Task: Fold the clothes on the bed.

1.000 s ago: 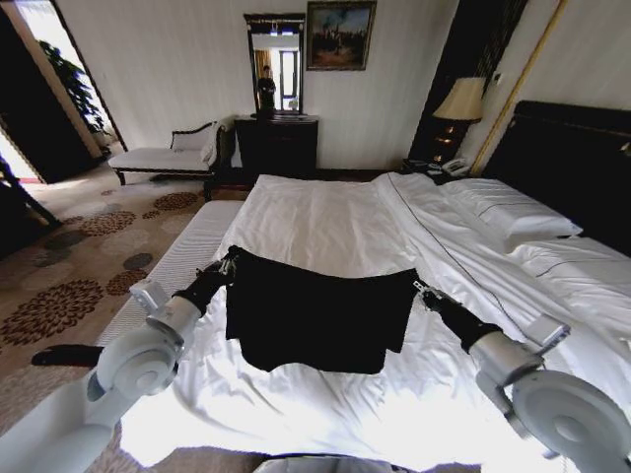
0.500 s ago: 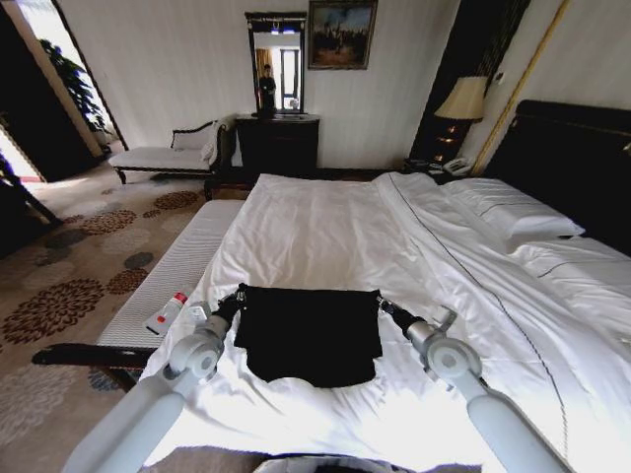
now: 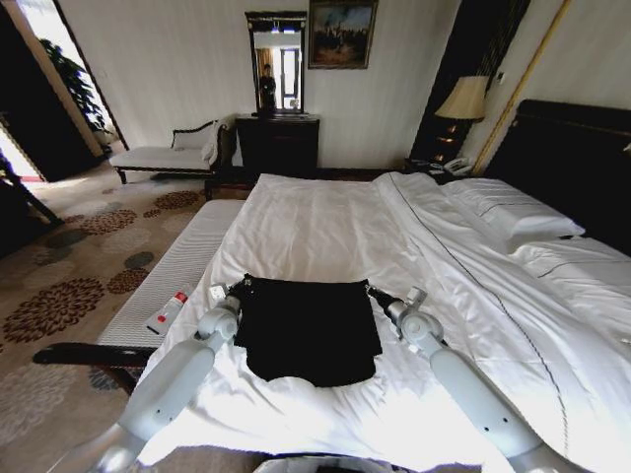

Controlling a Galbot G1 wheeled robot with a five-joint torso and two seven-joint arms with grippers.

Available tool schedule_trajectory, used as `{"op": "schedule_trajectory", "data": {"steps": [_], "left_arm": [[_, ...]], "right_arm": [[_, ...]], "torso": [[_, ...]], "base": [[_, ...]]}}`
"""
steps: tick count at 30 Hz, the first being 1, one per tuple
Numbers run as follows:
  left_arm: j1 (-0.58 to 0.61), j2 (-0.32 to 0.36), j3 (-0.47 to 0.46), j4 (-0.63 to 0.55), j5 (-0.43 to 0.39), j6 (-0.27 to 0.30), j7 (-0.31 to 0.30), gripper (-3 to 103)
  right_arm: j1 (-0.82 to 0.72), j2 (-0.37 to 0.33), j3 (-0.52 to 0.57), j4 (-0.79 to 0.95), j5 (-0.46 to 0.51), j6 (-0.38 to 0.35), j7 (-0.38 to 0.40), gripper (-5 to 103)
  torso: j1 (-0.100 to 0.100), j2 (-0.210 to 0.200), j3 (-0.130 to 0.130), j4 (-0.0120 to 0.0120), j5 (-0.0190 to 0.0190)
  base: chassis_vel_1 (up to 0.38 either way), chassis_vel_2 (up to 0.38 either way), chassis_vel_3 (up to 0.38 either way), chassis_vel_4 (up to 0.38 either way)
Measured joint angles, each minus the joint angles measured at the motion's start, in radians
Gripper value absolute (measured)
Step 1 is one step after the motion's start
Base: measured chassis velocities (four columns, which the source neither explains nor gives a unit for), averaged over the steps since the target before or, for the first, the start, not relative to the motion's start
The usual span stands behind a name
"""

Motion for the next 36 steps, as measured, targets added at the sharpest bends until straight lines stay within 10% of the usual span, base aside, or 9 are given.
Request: {"op": "schedule_trajectory", "data": {"steps": [19, 36], "left_arm": [[-0.196, -0.164, 0.039, 0.368, 0.084, -0.029, 0.100, 2], [-0.056, -0.129, -0.007, 0.225, 0.047, -0.083, 0.147, 2]], "right_arm": [[0.218, 0.079, -0.080, -0.265, -0.032, 0.039, -0.040, 1], [0.056, 0.120, -0.024, -0.209, -0.222, 0.142, -0.135, 1]], "torso": [[0.000, 0.000, 0.000, 0.0004, 0.0000], [0.000, 0.000, 0.000, 0.0004, 0.0000]], "base": [[0.000, 0.000, 0.000, 0.000], [0.000, 0.000, 0.000, 0.000]]}}
